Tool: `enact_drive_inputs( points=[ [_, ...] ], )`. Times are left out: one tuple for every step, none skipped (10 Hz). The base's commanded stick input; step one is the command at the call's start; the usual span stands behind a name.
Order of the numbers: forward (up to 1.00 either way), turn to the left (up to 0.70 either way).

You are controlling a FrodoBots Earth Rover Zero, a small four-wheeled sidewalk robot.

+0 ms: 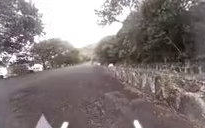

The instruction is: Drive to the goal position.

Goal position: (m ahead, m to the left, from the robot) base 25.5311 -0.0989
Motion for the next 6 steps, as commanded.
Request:
enact_drive_inputs(
  points=[
    [0.50, 0.00],
    [0.50, 0.00],
    [0.50, 0.00],
    [0.50, 0.00],
    [0.50, 0.00],
    [0.50, 0.00]
  ],
)
